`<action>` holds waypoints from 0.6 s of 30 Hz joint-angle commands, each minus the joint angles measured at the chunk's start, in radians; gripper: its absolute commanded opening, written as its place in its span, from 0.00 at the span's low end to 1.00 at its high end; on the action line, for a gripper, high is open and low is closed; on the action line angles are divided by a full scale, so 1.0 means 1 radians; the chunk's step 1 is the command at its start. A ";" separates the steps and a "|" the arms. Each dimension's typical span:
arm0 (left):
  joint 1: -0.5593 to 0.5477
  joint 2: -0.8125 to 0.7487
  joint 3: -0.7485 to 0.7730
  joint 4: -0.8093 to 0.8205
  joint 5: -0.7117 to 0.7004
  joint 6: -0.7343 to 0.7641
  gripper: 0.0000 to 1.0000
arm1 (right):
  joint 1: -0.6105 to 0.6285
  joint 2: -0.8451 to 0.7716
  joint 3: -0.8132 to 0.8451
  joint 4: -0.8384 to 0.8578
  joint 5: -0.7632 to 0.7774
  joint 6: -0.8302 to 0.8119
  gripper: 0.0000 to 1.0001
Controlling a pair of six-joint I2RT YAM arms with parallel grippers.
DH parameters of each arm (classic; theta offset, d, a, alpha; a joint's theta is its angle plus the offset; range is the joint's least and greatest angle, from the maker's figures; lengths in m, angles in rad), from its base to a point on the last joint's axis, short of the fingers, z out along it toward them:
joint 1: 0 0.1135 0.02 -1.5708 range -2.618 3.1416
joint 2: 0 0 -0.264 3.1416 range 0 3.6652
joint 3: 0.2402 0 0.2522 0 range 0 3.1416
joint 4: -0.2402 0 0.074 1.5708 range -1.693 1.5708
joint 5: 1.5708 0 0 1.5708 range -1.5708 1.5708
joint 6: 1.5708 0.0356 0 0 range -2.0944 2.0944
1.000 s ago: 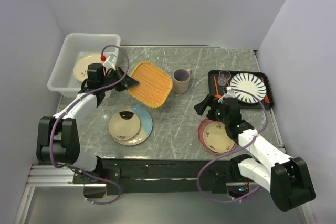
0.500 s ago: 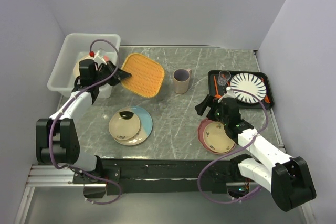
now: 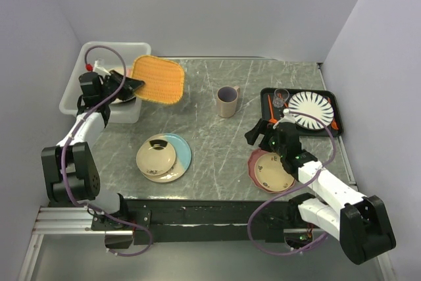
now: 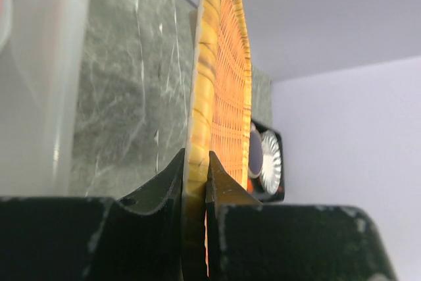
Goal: Place the plates into the plastic bin on the countertop
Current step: Place the plate in the plastic bin.
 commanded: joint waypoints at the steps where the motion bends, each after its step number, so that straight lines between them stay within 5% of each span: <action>1: 0.045 -0.008 0.020 0.193 0.003 -0.109 0.01 | 0.011 0.008 0.055 0.021 0.017 -0.018 1.00; 18: 0.154 0.021 -0.035 0.313 -0.063 -0.217 0.01 | 0.011 0.027 0.055 0.030 0.014 -0.022 1.00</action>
